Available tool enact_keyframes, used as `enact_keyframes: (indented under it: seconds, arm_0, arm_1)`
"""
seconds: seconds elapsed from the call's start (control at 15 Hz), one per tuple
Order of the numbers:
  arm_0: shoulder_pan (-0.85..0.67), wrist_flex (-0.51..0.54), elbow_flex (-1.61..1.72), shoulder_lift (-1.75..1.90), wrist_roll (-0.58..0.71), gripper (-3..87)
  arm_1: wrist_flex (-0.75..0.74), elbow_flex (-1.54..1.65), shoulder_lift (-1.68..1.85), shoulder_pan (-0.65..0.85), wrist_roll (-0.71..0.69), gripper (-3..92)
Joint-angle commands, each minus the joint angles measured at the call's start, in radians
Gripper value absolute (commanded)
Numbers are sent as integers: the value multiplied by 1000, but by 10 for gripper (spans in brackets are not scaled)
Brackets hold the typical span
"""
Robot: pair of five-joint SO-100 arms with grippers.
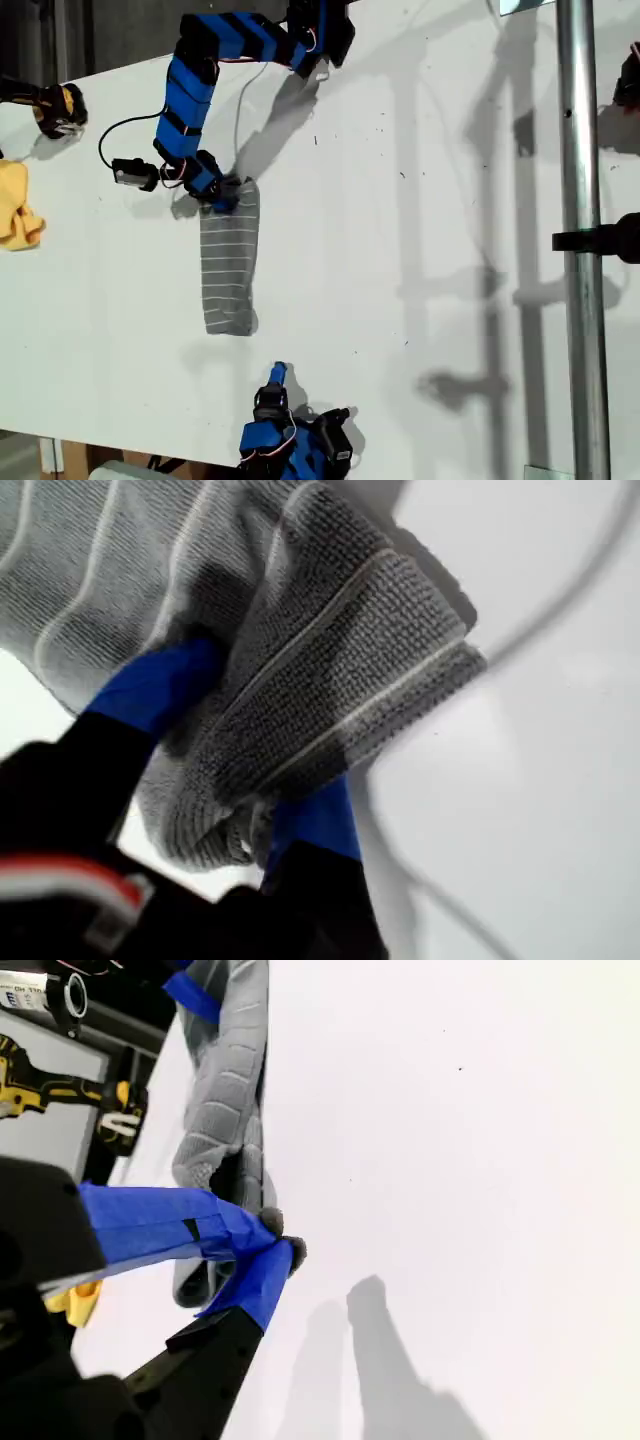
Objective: Grasp corners of a towel and fold twice.
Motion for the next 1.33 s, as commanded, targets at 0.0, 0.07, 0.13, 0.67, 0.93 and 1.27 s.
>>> enact_keyframes:
  seconds: [0.0, 0.07, 0.13, 0.67, 0.93, 1.27]
  arm_0:
    - [5, 5, -5, 8, -11, -15]
    - [5, 5, -5, 8, -11, -15]
    - [3, 5, -5, 8, -11, -15]
    - [3, 6, -5, 8, -9, -15]
    - [3, 6, -5, 8, -8, -15]
    - [6, 6, -5, 8, -11, -15]
  arm_1:
    - [-11, -57, 15, -8, -6, 8]
    - [-8, -41, 29, -3, -9, 0]
    - [-2, -8, 61, 11, -9, 0]
    - [282, 439, 578, 252, -55, 0]
    - [273, 327, 658, 117, -58, 0]
    - [273, -95, 436, -32, -58, -1]
